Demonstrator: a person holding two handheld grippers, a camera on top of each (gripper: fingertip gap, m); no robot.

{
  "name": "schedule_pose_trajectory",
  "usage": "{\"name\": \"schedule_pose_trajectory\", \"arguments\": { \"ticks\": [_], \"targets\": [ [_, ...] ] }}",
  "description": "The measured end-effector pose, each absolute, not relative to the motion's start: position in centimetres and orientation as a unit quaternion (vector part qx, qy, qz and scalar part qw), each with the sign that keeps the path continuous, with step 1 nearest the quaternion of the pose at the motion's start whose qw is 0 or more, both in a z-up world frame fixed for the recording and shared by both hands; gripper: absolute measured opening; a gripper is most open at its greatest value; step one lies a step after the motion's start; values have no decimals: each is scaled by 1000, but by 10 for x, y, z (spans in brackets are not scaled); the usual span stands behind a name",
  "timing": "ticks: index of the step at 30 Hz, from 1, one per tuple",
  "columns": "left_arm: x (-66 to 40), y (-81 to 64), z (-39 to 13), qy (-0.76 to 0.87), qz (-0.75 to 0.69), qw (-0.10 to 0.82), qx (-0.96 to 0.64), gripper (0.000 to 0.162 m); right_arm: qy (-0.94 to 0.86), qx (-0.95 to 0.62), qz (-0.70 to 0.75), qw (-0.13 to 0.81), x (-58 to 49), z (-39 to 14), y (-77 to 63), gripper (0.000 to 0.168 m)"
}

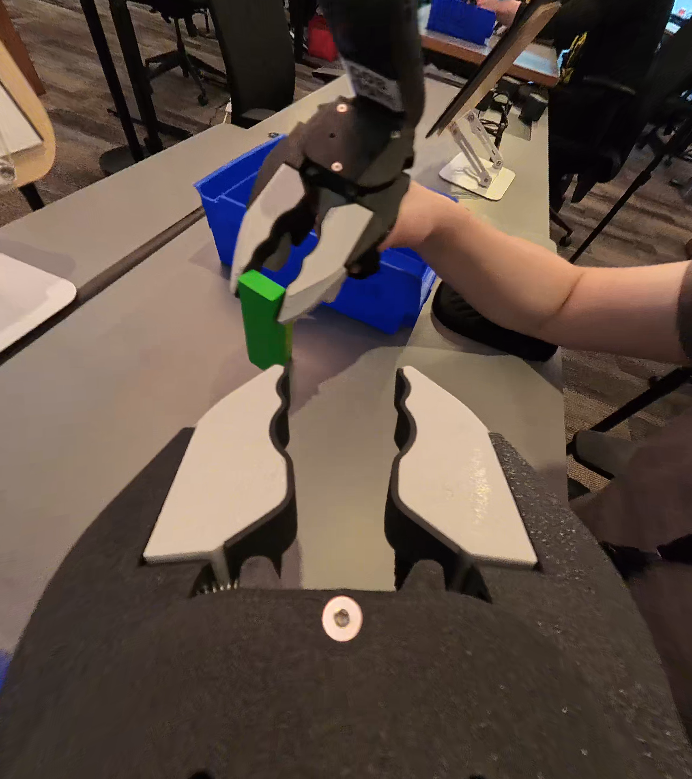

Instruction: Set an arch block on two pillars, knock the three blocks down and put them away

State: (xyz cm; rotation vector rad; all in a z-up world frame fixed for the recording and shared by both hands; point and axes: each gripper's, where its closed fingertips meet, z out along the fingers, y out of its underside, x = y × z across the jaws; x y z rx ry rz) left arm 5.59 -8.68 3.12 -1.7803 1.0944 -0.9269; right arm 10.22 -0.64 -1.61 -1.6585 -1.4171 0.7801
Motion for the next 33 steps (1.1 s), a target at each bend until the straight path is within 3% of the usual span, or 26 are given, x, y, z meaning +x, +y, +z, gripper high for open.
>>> {"name": "schedule_pose_trajectory", "arguments": {
  "ticks": [7,15,22,27,33],
  "targets": [
    [30,-113,22,451,-332,417,-716,44,-541,-694,313,356,80,-36,-4,34],
    [38,-118,-2,480,-300,394,-724,50,-478,-729,202,447,96,-43,-5,34],
    [53,-128,-28,506,-321,359,-715,52,-502,-676,326,428,122,2,-37,34],
    [54,-126,-42,509,-306,352,-724,53,-490,-689,333,418,118,3,-31,33],
    [56,-104,-52,451,-291,372,-757,54,-317,-775,276,472,98,-29,11,33]
  ]
}}
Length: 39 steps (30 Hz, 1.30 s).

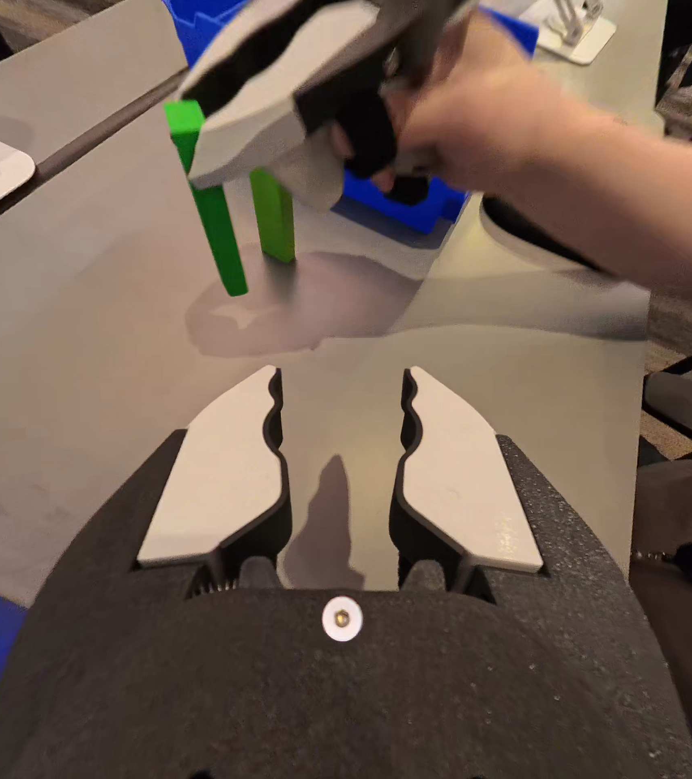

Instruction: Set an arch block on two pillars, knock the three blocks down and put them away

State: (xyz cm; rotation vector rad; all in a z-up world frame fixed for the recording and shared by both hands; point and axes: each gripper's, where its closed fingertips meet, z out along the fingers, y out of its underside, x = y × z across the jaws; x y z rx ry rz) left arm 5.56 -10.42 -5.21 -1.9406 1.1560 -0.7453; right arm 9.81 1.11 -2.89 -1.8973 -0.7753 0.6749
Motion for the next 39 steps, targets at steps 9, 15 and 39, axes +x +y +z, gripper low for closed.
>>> {"name": "schedule_pose_trajectory", "arguments": {
  "ticks": [9,15,39],
  "targets": [
    [59,-123,-64,473,-314,359,-741,52,-315,-806,225,448,95,-62,19,34],
    [61,-130,-70,479,-327,348,-736,51,-265,-821,192,468,97,-79,26,34],
    [130,-48,-48,487,-388,432,-652,54,-462,-667,407,420,104,-1,-36,33]
  ]
}}
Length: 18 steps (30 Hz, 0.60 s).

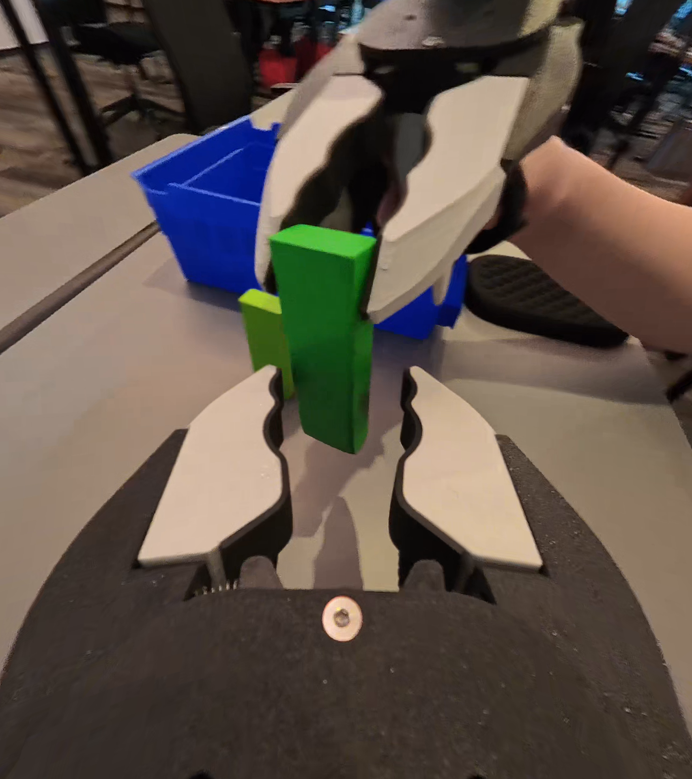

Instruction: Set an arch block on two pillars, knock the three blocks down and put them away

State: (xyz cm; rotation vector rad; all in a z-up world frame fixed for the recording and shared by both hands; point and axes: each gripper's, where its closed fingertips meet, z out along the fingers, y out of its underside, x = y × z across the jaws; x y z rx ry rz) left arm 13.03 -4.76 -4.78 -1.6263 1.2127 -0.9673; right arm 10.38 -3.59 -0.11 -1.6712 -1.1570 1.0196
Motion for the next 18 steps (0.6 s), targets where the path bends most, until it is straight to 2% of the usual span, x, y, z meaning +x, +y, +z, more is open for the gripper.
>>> {"name": "schedule_pose_trajectory", "arguments": {
  "ticks": [5,7,11,15,16,17,18],
  "targets": [
    [139,-66,-39,526,-417,419,-611,45,-521,-630,426,389,111,0,-56,33],
    [142,-67,-38,530,-419,418,-607,36,-536,-617,433,381,113,2,-62,33],
    [151,-72,-51,552,-412,384,-615,36,-562,-600,430,373,117,0,-67,33],
    [157,-65,-57,557,-391,392,-619,34,-573,-597,407,386,121,-5,-61,33],
    [157,-62,-58,556,-392,393,-619,34,-568,-598,398,402,123,-2,-56,40],
    [157,-58,-60,555,-391,392,-621,34,-559,-595,393,423,127,5,-51,55],
    [156,-52,-63,554,-383,392,-626,34,-550,-591,389,444,133,13,-46,58]
  ]
}}
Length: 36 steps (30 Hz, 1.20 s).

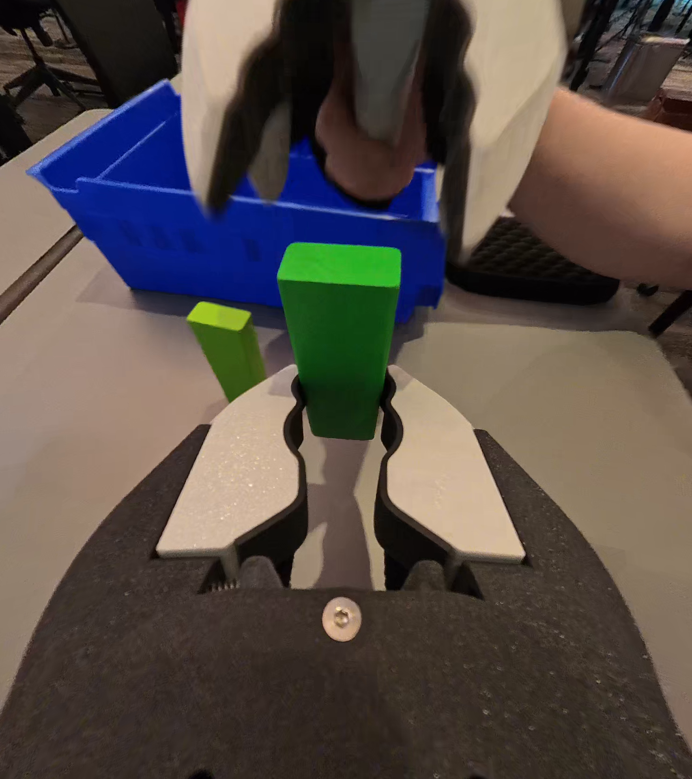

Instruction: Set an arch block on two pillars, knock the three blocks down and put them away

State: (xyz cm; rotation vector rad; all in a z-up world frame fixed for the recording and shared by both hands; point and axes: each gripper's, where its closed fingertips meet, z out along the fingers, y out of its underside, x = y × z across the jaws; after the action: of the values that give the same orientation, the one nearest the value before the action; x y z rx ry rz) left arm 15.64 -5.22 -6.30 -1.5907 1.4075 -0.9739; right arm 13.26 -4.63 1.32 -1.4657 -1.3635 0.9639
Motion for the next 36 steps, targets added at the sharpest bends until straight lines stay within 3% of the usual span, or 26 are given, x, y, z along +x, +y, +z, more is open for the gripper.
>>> {"name": "schedule_pose_trajectory", "arguments": {
  "ticks": [5,10,14,17,23,36],
  "targets": [
    [145,-18,-94,571,-322,377,-654,34,-516,-564,413,495,176,52,-40,55],
    [151,-1,-89,574,-341,411,-621,34,-515,-559,425,492,203,53,-43,50],
    [154,4,-100,573,-362,382,-628,34,-514,-599,403,463,195,33,-36,48],
    [156,2,-112,586,-359,361,-630,34,-525,-634,300,483,175,17,-14,40],
    [153,3,-118,585,-363,356,-632,33,-618,-676,159,369,153,-41,5,41],
    [156,3,-122,601,-361,352,-620,34,-623,-682,221,314,131,-61,9,33]
  ]
}}
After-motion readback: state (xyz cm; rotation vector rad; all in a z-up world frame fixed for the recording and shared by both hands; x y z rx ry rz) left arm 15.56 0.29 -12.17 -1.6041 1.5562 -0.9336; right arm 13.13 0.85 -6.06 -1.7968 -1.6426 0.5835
